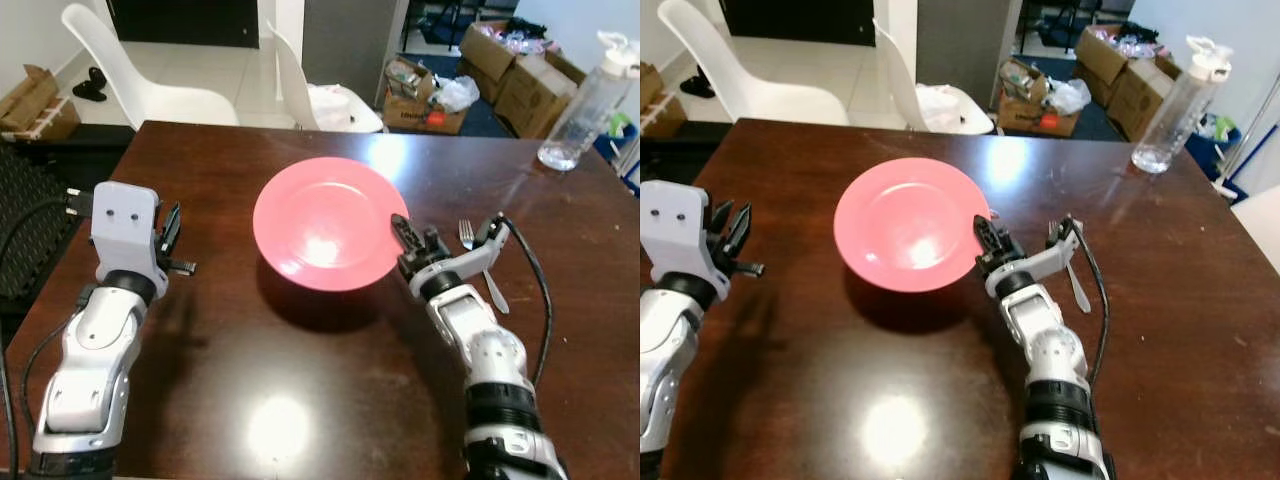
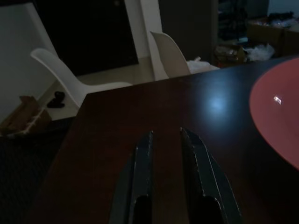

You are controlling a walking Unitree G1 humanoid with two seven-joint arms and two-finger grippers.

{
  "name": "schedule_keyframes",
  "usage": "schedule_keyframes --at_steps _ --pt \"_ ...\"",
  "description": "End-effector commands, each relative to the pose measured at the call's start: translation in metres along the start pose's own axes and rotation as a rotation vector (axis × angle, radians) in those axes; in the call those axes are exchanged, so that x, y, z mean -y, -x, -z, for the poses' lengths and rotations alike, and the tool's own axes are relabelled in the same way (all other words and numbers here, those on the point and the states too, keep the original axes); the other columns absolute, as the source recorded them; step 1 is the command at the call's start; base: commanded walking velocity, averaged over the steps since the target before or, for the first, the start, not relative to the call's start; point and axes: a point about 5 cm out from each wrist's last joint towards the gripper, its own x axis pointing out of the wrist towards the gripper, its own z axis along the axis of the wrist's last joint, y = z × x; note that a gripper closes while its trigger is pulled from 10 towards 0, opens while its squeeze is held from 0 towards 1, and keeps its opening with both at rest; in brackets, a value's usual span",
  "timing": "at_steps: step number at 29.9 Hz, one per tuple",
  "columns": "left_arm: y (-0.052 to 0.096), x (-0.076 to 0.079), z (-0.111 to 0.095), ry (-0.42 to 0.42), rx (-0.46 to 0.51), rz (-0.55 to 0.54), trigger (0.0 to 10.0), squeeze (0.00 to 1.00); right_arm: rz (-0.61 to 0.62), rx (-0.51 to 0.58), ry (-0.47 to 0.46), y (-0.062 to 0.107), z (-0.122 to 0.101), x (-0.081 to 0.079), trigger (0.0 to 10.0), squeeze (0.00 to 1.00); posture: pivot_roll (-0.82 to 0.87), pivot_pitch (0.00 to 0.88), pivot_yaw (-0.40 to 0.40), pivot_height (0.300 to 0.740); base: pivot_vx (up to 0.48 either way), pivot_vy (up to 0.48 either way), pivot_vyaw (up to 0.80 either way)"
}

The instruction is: Setting the table

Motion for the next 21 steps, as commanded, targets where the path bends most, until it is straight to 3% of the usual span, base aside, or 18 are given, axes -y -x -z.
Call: schedule_keyframes --at_steps 1,10,12,13,14,15,21 --pt "0.003 -0.001 0.001 -0.024 -0.015 0.010 10.0 0.00 0.049 0.013 -0.001 0.000 -0.002 0.007 10.0 0.00 0.12 0.087 0.066 0.740 0.000 0.000 0.00" --pt "0.007 -0.002 -0.001 -0.046 -0.029 0.041 10.0 0.00 0.102 -0.014 -0.014 -0.010 -0.003 0.016 10.0 0.00 0.15 0.119 0.093 0.740 0.000 0.000 0.00" --pt "0.008 -0.003 -0.002 -0.048 -0.032 0.041 10.0 0.00 0.119 -0.025 -0.017 -0.011 0.002 0.016 10.0 0.11 0.15 0.122 0.090 0.740 0.000 0.000 0.00" --pt "0.008 -0.003 -0.002 -0.048 -0.032 0.041 10.0 0.00 0.119 -0.025 -0.017 -0.011 0.002 0.016 10.0 0.11 0.15 0.122 0.090 0.740 0.000 0.000 0.00" --pt "0.008 -0.003 -0.002 -0.048 -0.034 0.040 10.0 0.00 0.118 -0.026 -0.021 -0.012 0.004 0.016 10.0 0.31 0.15 0.122 0.090 0.740 0.000 0.000 0.00" --pt "0.009 -0.003 -0.001 -0.048 -0.036 0.041 10.0 0.00 0.120 -0.025 -0.021 -0.011 0.005 0.017 10.0 1.00 0.15 0.122 0.090 0.740 0.000 0.000 0.00" --pt "0.009 0.002 0.000 -0.038 -0.042 0.053 10.0 0.00 0.128 0.035 -0.001 -0.008 -0.003 0.009 10.0 1.00 0.14 0.125 0.087 0.740 0.000 0.000 0.00"
